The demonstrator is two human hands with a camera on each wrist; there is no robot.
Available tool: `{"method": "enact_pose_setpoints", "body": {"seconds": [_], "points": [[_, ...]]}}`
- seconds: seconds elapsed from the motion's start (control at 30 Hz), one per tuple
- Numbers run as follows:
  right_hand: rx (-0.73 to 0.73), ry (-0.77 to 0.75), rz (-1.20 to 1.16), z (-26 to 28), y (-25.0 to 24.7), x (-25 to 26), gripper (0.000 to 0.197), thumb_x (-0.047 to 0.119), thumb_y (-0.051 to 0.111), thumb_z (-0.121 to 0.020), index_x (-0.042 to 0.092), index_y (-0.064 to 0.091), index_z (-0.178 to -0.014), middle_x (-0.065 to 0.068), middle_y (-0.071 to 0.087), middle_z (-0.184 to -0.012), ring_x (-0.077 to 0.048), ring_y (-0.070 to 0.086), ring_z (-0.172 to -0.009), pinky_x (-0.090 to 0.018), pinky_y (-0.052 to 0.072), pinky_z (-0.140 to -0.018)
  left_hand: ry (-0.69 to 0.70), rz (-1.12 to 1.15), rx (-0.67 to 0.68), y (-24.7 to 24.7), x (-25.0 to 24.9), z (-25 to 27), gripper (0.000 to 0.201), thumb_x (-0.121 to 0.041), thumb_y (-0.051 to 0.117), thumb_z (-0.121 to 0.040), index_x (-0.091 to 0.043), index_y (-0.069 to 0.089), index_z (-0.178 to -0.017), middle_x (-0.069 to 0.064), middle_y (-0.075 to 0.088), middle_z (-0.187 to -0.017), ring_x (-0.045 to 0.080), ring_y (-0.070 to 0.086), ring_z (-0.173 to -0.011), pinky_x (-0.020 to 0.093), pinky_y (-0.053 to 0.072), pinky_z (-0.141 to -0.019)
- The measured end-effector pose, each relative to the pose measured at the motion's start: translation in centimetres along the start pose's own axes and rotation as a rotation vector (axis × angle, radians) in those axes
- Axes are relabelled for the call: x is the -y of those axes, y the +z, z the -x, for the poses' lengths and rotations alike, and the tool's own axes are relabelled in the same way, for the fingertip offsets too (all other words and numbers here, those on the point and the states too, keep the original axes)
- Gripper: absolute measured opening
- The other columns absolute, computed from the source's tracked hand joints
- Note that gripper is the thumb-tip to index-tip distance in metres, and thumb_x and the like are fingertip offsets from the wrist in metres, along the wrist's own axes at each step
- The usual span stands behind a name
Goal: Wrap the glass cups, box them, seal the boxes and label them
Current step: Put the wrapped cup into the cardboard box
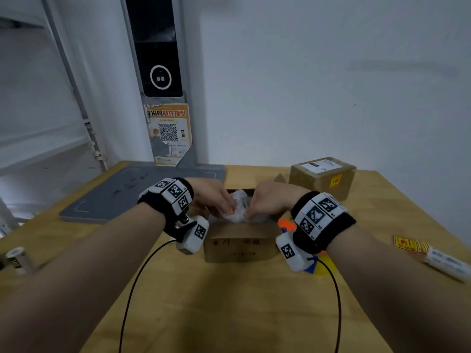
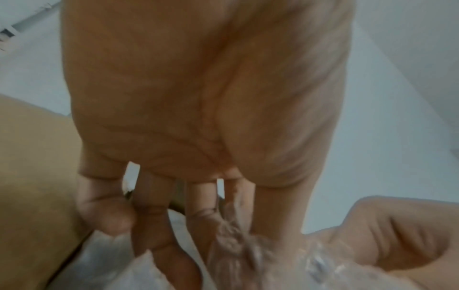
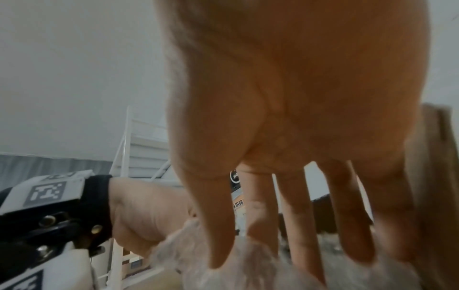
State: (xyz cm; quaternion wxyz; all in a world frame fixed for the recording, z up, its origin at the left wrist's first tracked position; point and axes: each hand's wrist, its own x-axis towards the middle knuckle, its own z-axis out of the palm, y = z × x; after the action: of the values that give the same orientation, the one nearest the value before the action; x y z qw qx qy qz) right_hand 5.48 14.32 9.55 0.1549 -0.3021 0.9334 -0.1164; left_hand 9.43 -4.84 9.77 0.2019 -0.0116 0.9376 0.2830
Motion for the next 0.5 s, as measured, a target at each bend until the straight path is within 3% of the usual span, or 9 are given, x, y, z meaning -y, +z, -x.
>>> {"method": "enact_pose_setpoints", "body": {"seconds": [0.1,0.17,0.23,0.37,0.5], "points": [[0.078,0.044,-0.001,-0.1,0.2,0.4,0.029,0.038,0.06,-0.095,0.016,0.064,-0.078,-0.005,0.062,-0.079,-0.02,0.051,-0.067,-0.031,0.04,-0.064,0.03,-0.071,-0.109,0.3,0.8,-0.5,0.013,-0.023,0.074,-0.094,-0.032,0.077,-0.103,-0.013,0.074,-0.092,0.007,0.067,-0.087,0.02,0.051,-0.081],[0.141,0.078,-0.035,-0.2,0.6,0.7,0.041,0.047,0.045,-0.104,0.015,0.061,-0.082,-0.005,0.061,-0.081,-0.02,0.05,-0.069,-0.031,0.041,-0.064,0.046,-0.058,-0.189,0.6,1.5,-0.8,0.012,-0.024,0.077,-0.091,-0.034,0.077,-0.097,-0.017,0.073,-0.088,0.004,0.066,-0.087,0.018,0.047,-0.079],[0.176,0.094,-0.049,-0.2,1.1,0.9,0.06,0.06,0.028,-0.107,0.015,0.066,-0.094,-0.003,0.065,-0.091,-0.017,0.055,-0.076,-0.031,0.044,-0.073,0.058,-0.03,-0.226,0.9,2.2,-0.9,0.011,-0.024,0.08,-0.088,-0.034,0.078,-0.093,-0.017,0.073,-0.088,0.004,0.066,-0.091,0.018,0.046,-0.081],[0.222,0.115,-0.05,0.1,1.2,0.7,0.081,0.067,0.015,-0.105,0.011,0.067,-0.131,-0.01,0.064,-0.134,-0.024,0.062,-0.113,-0.038,0.044,-0.106,0.079,-0.043,-0.231,1.3,3.4,-0.2,0.013,-0.023,0.079,-0.089,-0.035,0.08,-0.092,-0.016,0.077,-0.092,0.002,0.066,-0.091,0.013,0.045,-0.078],[0.223,0.158,-0.106,0.4,1.5,0.7,0.084,0.069,0.014,-0.103,0.008,0.046,-0.152,-0.015,0.042,-0.16,-0.031,0.042,-0.145,-0.043,0.029,-0.122,0.056,-0.18,-0.144,2.3,3.2,0.3,0.014,-0.028,0.067,-0.098,-0.03,0.08,-0.105,-0.019,0.071,-0.093,0.007,0.064,-0.096,0.016,0.043,-0.079]]}}
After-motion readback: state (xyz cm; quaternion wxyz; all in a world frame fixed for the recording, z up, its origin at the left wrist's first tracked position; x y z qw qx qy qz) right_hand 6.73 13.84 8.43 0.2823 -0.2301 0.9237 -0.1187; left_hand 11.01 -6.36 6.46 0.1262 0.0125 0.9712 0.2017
